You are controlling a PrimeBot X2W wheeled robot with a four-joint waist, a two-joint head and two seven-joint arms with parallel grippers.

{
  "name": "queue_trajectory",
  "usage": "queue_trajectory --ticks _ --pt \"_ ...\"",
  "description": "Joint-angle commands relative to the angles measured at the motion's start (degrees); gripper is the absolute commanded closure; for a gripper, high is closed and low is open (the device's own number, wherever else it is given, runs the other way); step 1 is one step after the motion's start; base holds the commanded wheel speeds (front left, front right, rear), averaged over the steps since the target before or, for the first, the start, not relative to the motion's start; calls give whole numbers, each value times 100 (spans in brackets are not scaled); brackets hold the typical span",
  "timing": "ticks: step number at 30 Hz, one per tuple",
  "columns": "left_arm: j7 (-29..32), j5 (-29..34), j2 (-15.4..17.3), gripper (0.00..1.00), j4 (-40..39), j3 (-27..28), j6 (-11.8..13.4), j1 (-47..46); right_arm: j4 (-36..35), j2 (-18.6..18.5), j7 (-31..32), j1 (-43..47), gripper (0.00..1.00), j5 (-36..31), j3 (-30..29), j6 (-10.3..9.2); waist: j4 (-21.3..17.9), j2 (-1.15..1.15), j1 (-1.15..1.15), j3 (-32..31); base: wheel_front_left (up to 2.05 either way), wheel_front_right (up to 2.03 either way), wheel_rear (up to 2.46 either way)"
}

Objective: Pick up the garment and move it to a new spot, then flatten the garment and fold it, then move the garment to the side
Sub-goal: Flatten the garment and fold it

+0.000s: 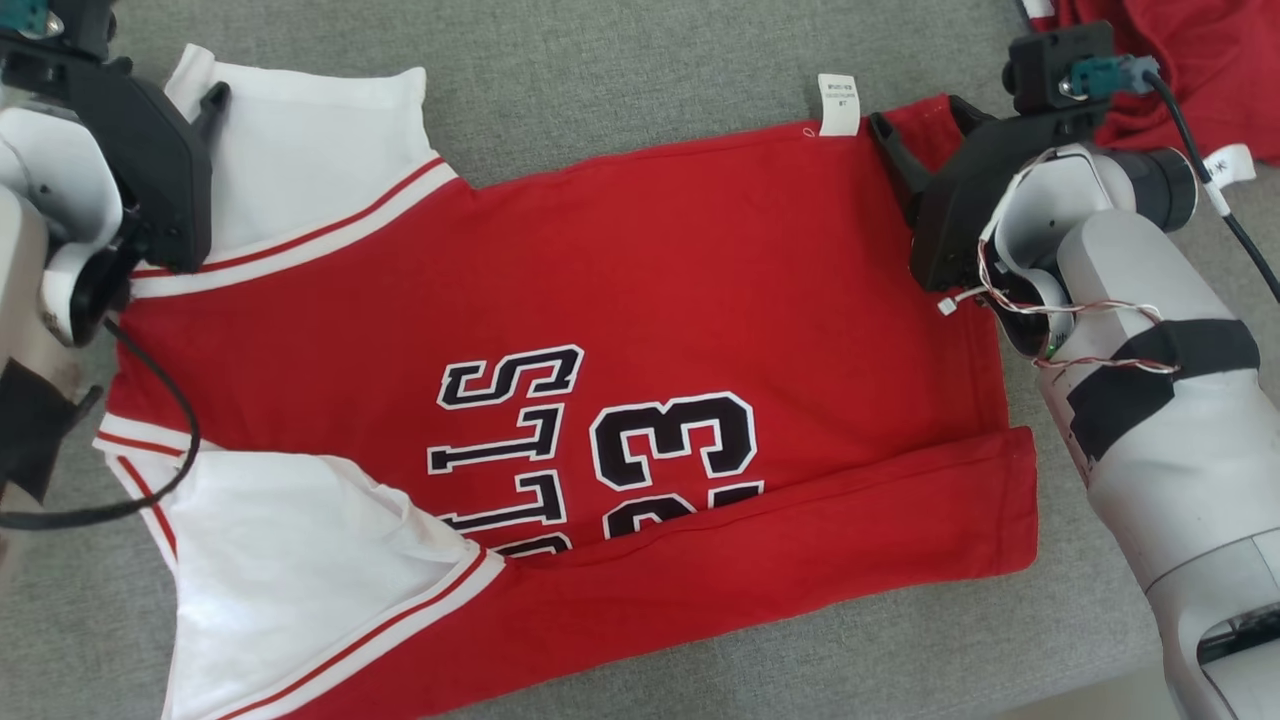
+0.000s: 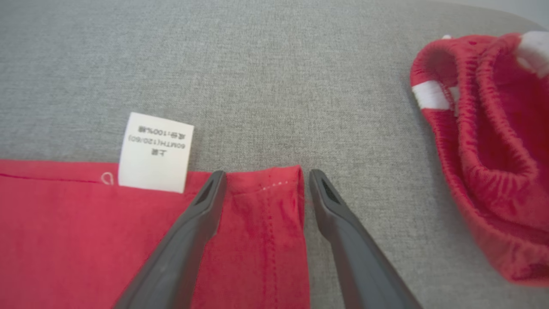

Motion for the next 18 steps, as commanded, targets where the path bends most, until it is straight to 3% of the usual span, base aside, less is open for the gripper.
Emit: queue_trajectory --ticks 1,2,3,4,5,6,18 --pt "14 -45 27 0 68 -35 6 -68 71 21 62 1 0 26 66 -13 -25 0 0 40 0 0 0" --pt "51 -14 38 0 118 -104 6 -111 89 27 60 -26 0 45 103 -13 -32 0 0 57 0 0 0" --pt "65 -15 37 0 173 -157 6 -132 105 35 35 -53 22 68 137 -13 -37 0 0 70 0 0 0" --pt "63 -30 38 11 227 -192 6 -163 113 45 11 -82 78 87 180 -13 -43 0 0 83 0 0 0" --pt "56 -34 28 51 253 -257 6 -183 115 57 -30 -105 100 104 209 -13 -48 0 0 91 0 0 0" --pt "11 -73 10 100 271 -295 6 -193 122 53 -77 -130 100 127 223 -13 -48 0 0 93 0 0 0" --pt "-754 -392 -112 100 293 -656 7 -335 295 -212 -851 -186 100 166 452 -14 113 0 0 -240 0 0 0"
